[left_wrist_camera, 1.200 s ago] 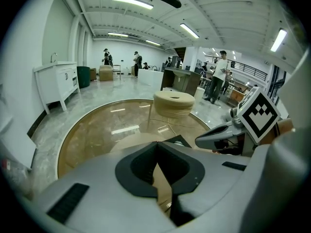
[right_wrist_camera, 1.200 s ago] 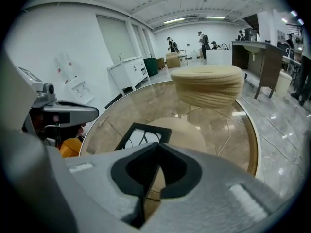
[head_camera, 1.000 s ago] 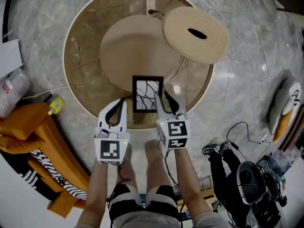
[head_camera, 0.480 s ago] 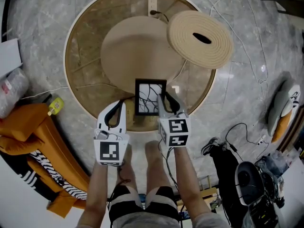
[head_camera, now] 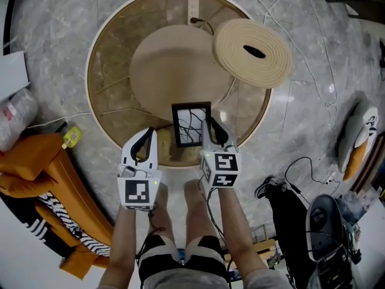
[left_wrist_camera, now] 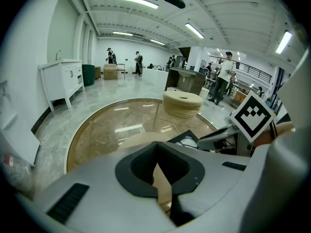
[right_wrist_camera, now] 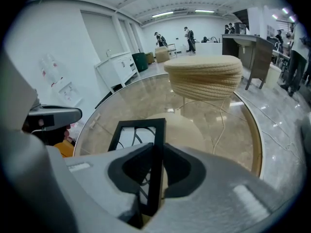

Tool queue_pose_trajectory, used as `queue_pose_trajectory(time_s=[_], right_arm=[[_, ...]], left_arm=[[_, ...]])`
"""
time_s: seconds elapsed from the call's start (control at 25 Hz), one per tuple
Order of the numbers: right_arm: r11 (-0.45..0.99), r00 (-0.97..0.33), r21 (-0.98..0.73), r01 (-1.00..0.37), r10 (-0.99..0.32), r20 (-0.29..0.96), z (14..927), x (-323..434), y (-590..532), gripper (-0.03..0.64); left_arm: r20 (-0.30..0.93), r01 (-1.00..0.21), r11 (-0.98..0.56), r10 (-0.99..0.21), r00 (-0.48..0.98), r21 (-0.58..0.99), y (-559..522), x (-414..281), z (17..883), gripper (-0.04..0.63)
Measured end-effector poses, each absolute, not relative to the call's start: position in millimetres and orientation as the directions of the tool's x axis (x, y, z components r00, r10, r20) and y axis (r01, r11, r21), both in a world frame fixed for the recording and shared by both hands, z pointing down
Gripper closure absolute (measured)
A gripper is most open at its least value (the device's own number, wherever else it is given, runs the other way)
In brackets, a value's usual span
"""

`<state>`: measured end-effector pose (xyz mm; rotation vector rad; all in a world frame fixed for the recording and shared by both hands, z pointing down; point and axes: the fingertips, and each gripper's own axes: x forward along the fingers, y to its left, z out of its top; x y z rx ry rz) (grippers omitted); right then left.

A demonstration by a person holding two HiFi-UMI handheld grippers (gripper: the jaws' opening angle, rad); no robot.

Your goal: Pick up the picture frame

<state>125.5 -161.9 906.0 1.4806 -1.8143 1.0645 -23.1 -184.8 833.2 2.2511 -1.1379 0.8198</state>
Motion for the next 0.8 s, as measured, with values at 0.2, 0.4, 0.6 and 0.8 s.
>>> queue_pose_trajectory(time_s=[0.2, 0.4, 0.6, 0.8], right_arm=[[0.085, -0.241, -0.235, -0.968, -0.569, 0.786, 877, 124, -172, 0.554], [0.086, -0.228, -0.225, -0.971, -0.626, 0.746, 828, 128, -189, 0.552], [0.09, -0.215, -0.21, -0.973, -0.677, 0.704, 767, 130, -201, 0.552], [0.102, -0.202, -0.188, -0.977, -0.729, 0.654, 691, 131, -206, 0.552]], left_arm=[[0.672, -0.827, -0.548, -0.565, 0.479, 0.129, -194, -25, 810, 0.578], [0.633, -0.806, -0.585, -0.591, 0.5, 0.09, -206, -24, 771, 0.578], [0.593, -0.805, -0.589, -0.624, 0.508, 0.07, -216, -25, 717, 0.578], [0.544, -0.8, -0.599, -0.658, 0.52, 0.04, -225, -24, 646, 0.578]])
